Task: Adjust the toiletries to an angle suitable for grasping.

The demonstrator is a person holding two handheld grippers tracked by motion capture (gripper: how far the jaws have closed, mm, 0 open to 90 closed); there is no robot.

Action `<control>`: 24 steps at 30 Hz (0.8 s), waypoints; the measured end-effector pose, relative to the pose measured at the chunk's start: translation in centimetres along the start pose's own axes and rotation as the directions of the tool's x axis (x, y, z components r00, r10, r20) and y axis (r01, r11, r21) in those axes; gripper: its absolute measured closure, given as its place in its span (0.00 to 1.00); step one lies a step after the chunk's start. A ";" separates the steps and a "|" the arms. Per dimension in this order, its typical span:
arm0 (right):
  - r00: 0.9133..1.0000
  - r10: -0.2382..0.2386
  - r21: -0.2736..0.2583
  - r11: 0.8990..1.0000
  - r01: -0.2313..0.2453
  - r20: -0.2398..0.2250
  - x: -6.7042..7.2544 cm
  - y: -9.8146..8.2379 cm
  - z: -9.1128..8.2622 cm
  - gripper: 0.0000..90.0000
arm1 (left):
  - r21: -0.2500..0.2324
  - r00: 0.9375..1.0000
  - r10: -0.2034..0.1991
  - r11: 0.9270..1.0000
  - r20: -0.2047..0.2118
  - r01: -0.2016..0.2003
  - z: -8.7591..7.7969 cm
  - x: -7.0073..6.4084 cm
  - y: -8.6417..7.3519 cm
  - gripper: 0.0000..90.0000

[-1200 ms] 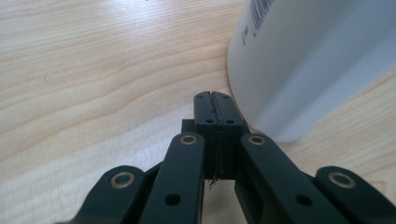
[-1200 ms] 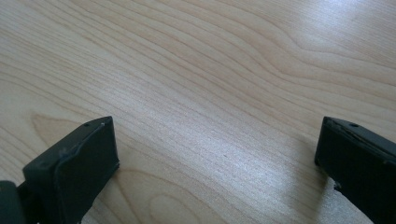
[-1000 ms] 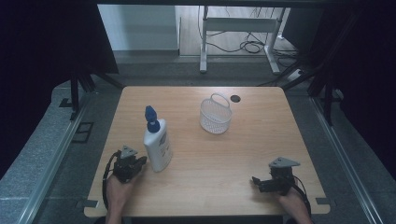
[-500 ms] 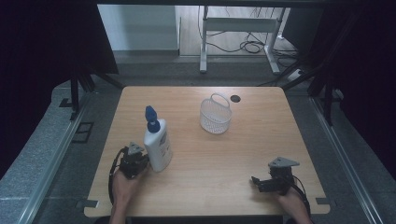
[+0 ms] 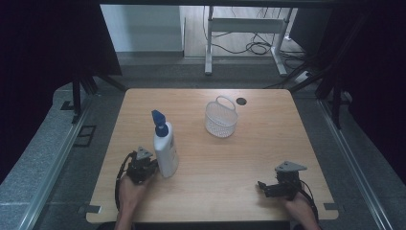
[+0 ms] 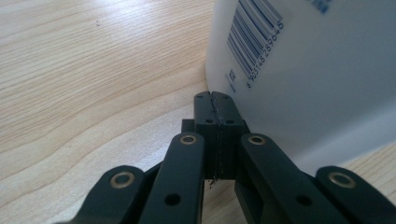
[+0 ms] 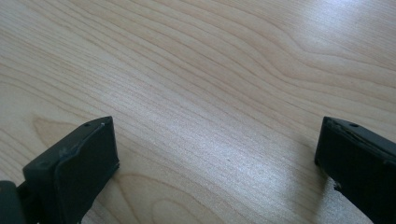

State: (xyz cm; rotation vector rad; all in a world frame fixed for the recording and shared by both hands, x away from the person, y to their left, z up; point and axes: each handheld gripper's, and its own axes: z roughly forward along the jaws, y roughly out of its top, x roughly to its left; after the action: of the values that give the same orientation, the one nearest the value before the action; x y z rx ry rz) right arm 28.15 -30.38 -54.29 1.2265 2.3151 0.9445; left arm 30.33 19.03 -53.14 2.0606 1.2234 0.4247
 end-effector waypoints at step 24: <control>1.000 -0.002 0.000 1.000 0.002 -0.002 0.0 0.0 0.0 0.00 | -0.006 0.998 0.045 0.999 0.048 -0.044 0.6 -1.9 0.7 0.99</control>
State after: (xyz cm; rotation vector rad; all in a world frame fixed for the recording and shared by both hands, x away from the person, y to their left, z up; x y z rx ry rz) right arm 28.15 -30.37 -54.29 1.2237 2.3177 0.9458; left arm 30.12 16.92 -52.94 2.0856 1.1493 0.3961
